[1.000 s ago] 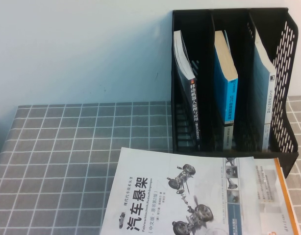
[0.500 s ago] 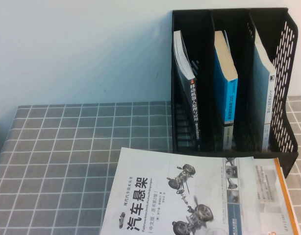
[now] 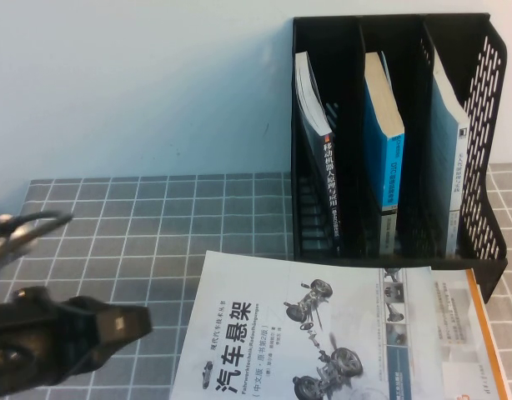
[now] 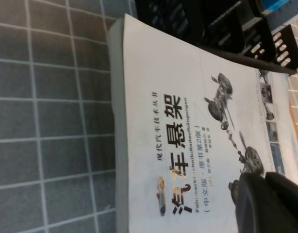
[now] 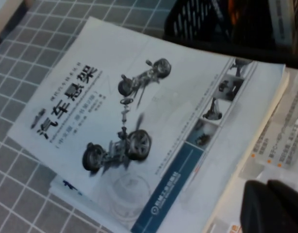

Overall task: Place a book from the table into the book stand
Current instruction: Push book with right arm

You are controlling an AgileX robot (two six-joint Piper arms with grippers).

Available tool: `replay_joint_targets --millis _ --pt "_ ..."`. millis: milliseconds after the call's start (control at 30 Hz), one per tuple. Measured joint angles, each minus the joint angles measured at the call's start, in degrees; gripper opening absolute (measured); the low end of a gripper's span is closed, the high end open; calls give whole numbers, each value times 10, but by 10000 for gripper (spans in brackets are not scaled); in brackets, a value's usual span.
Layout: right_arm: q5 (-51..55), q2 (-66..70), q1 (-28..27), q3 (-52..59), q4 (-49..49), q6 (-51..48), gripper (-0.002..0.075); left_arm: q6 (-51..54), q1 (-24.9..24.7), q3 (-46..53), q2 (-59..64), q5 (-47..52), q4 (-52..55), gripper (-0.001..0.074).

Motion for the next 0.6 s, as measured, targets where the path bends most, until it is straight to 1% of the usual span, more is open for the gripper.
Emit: replay_joint_targets --millis 133,200,233,300,367,400,467,567,600 --pt "-21 107 0 0 27 -54 -3 85 0 -1 75 13 -106 4" --pt "-29 154 0 0 46 -89 -3 119 0 -1 106 25 -153 21" --pt "-30 178 0 0 59 -107 -3 137 0 -1 125 32 -180 42" --pt "-34 215 0 0 80 -133 -3 175 1 -2 154 53 -229 95" --pt "-36 248 0 0 100 -153 -3 211 1 -6 188 89 -267 170" --pt "-38 258 0 0 108 -162 -3 221 1 -12 206 112 -275 202" --pt "-40 278 0 0 131 -182 -3 234 1 -29 243 163 -283 293" --pt "-40 293 0 0 150 -204 -3 241 3 -63 292 231 -283 390" --pt "-40 296 0 0 152 -209 -3 243 4 -74 304 248 -281 407"
